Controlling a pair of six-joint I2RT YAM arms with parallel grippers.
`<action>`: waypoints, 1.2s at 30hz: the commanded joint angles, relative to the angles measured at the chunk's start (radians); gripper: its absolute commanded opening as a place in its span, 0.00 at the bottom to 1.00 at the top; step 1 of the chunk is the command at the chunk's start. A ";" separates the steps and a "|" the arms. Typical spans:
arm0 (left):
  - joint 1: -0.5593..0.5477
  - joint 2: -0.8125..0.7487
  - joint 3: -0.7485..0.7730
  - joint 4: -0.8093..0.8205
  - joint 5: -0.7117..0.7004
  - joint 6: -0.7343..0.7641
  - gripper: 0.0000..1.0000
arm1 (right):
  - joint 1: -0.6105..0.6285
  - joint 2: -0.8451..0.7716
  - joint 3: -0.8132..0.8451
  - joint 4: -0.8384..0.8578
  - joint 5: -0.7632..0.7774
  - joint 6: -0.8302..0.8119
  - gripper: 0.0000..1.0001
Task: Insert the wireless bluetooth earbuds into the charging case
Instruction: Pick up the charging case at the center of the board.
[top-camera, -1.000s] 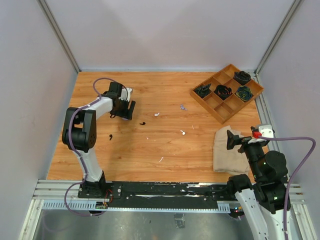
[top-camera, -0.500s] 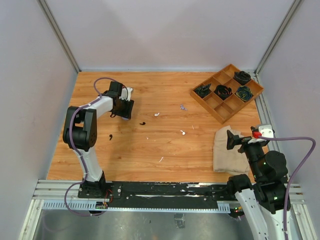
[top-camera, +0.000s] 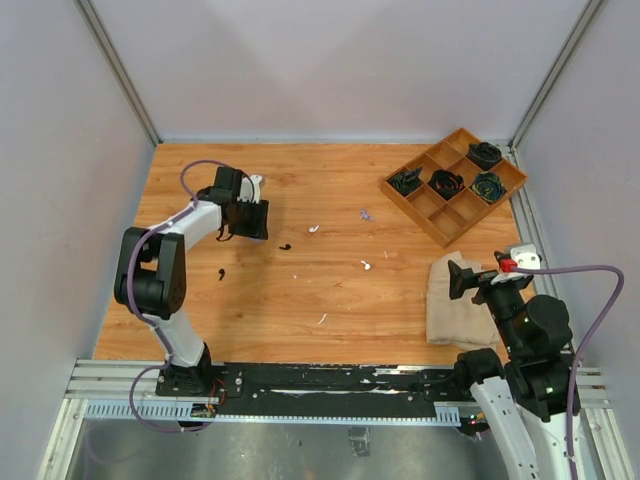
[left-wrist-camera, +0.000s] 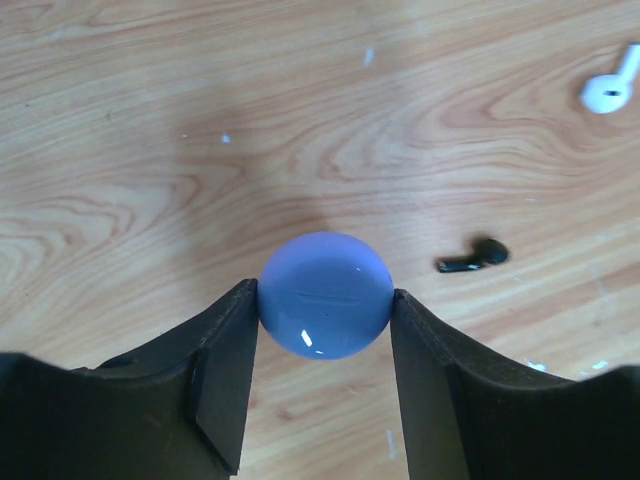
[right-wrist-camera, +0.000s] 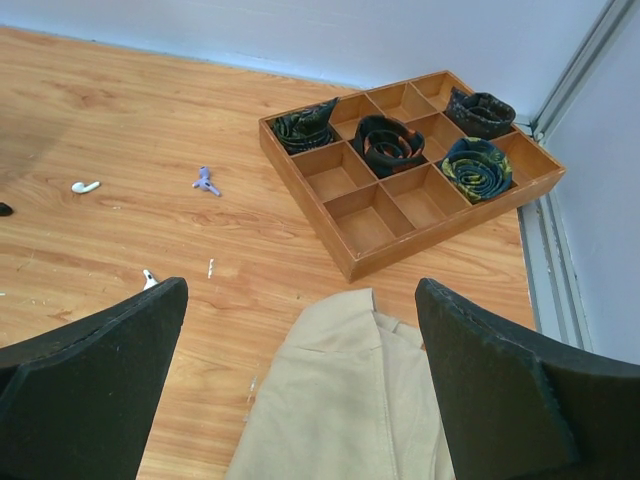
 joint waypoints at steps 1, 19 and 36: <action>-0.042 -0.111 -0.061 0.097 0.039 -0.091 0.46 | 0.012 0.048 0.010 0.025 -0.047 0.016 0.99; -0.332 -0.454 -0.409 0.545 -0.110 -0.276 0.47 | 0.016 0.361 0.172 0.027 -0.261 0.121 0.98; -0.581 -0.631 -0.610 0.785 -0.237 -0.122 0.47 | 0.098 0.660 0.261 0.166 -0.453 0.214 0.99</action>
